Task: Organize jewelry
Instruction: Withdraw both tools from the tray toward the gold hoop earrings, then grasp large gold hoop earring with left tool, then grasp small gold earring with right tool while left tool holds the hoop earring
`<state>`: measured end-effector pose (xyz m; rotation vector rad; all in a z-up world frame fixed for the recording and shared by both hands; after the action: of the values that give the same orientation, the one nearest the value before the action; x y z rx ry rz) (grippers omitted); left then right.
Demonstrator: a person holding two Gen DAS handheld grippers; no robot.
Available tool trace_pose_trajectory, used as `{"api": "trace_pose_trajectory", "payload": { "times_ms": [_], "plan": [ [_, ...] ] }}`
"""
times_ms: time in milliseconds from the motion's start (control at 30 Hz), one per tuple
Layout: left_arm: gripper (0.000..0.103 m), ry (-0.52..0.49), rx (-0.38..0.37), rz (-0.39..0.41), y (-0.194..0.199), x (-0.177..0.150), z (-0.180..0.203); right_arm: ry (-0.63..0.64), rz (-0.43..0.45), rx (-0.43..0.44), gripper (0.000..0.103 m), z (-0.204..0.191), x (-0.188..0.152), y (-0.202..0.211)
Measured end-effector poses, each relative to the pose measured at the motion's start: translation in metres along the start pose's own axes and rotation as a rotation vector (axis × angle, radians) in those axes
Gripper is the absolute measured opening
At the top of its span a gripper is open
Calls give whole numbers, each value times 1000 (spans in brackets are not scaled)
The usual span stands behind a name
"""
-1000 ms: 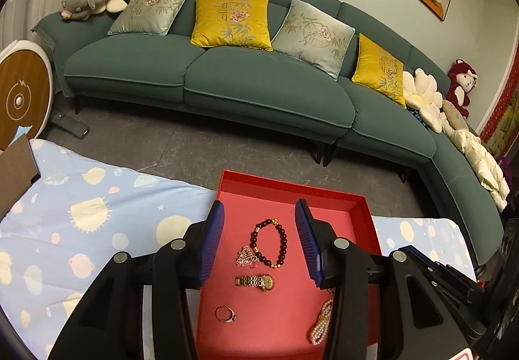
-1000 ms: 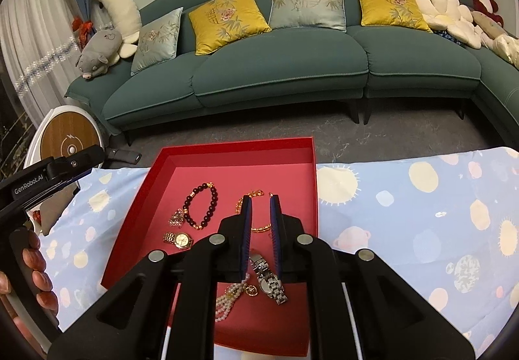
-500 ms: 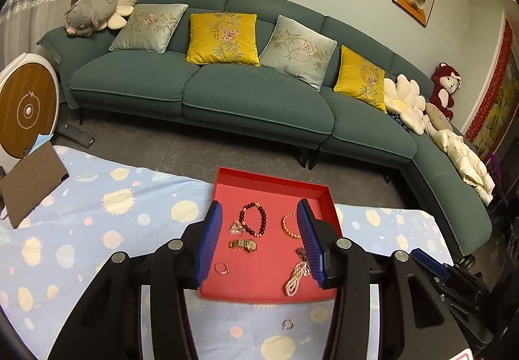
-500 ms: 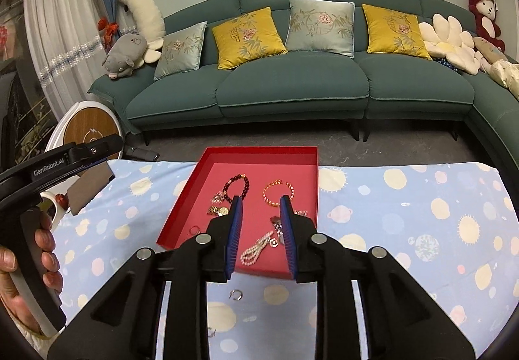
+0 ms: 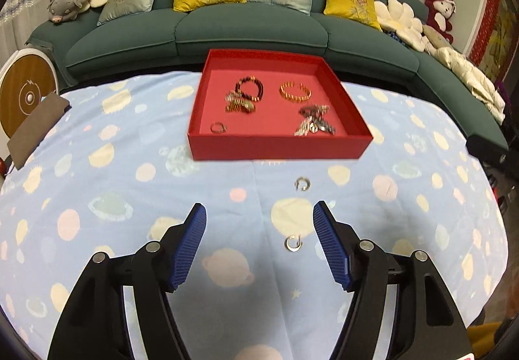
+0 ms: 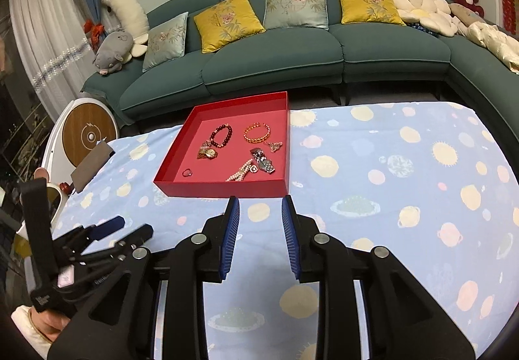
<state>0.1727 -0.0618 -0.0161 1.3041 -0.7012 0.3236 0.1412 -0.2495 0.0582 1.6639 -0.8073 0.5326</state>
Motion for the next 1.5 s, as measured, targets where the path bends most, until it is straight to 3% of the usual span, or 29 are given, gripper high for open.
{"api": "trace_pose_trajectory", "payload": {
  "times_ms": [167,467,567,700,800,867,933,1167,1500],
  "plan": [
    [66,-50,19,-46,-28,-31,11,-5,-23,-19,27,10,-12,-4],
    [65,-125,39,-55,-61,-46,26,-20,-43,-25,27,13,-16,-16],
    [54,-142,40,-68,-68,-50,27,-8,-54,-24,27,8,-18,-20],
    [52,-130,34,-52,-69,-47,28,2,-66,-19,27,3,-19,-25],
    [45,-146,34,-34,-69,-46,30,3,-73,-12,27,1,-20,-27],
    [26,-166,29,-23,-68,-47,34,4,-76,-7,27,0,-20,-28],
    [15,-182,25,-25,-68,-46,37,4,-78,-5,27,-1,-21,-28],
    [15,-134,-9,-35,-57,-41,31,-12,-95,13,27,-6,-21,-37],
    [15,-124,-2,22,12,5,11,35,-159,60,28,-47,-34,-84]
  ]
}}
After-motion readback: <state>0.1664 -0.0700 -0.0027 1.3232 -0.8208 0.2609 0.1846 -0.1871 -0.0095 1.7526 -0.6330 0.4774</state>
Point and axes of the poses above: each gripper's, at about its wrist camera, not at the fingertips, and y roughly against the way its jaws point, z to its right, x to its top, the point moved 5 cm from there along -y, roughly the way its jaws point, and after that the axes turned 2 degrees about z, right-handed, at the moved point
